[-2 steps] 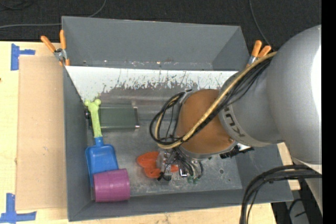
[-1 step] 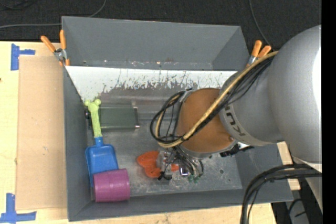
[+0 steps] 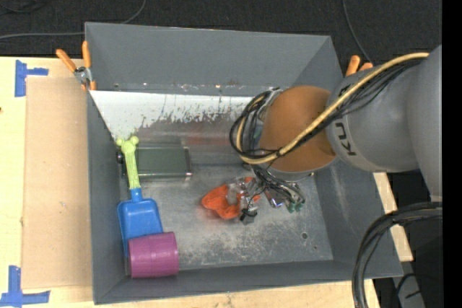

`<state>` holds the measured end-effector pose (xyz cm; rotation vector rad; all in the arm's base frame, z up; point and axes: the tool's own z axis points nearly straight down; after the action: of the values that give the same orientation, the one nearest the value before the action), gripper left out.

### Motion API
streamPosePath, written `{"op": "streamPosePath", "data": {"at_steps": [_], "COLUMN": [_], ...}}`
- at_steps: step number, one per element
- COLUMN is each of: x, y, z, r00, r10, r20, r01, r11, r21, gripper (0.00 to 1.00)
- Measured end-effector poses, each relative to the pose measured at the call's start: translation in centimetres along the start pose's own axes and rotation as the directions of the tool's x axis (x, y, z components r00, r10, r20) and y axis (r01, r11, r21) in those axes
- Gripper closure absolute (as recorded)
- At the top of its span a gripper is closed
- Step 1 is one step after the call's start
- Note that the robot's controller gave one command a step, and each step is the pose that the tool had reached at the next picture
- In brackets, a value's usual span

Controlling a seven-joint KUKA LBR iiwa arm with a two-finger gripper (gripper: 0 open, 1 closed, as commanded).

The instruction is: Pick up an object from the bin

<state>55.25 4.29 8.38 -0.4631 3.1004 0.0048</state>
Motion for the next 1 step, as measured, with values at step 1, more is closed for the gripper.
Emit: {"op": "streamPosePath", "data": {"at_steps": [1], "x": [2.02], "y": [5.34], "z": [0.97], "r00": [0.951], "r10": [0.309], "r20": [0.006], "r01": [-0.309], "r11": [0.951], "r21": [-0.002], "gripper": [1.0]}}
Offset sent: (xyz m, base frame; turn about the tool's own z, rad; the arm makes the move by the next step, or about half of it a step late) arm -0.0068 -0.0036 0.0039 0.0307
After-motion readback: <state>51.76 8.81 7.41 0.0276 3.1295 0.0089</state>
